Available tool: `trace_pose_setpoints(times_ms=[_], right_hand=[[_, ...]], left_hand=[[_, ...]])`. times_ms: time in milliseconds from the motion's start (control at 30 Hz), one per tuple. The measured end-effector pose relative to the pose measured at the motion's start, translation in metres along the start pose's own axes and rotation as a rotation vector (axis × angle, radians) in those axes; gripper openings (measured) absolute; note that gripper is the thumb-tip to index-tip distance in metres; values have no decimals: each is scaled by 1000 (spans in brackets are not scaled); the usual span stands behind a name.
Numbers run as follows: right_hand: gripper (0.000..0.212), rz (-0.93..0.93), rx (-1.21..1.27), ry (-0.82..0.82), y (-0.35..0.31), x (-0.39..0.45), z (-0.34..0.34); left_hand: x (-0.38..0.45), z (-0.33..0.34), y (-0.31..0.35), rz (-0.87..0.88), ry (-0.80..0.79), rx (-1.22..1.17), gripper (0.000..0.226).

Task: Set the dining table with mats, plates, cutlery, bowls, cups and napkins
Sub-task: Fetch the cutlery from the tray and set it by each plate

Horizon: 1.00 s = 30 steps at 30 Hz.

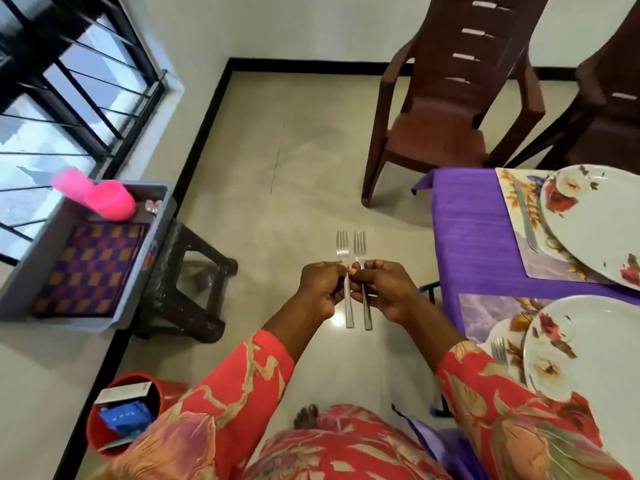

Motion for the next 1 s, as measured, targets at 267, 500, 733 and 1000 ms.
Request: trace_pose_setpoints(times_ms=[267,500,733,1000], right_hand=[[21,-33,25,33,-37,62,21],[3,-90,102,98,-92,148,5],[13,-127,112,164,-168,229,-19],[13,-139,210,319,-214,282,-69]], left_hand=[[44,6,65,25,-29,28,21],[111,59,142,20,-80,93,11],[174,131,222,23,-115,236,9],[229,213,270,-67,-241,396,16]])
Point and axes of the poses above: each hand's wrist, its own x-axis towards the middle knuckle, its own z-axis out of the palm, y = z × x, the point moved 5 cm from there along x, towards the middle knuckle, and after that the axes turned 7 degrees about -z, right-handed, at the moved point
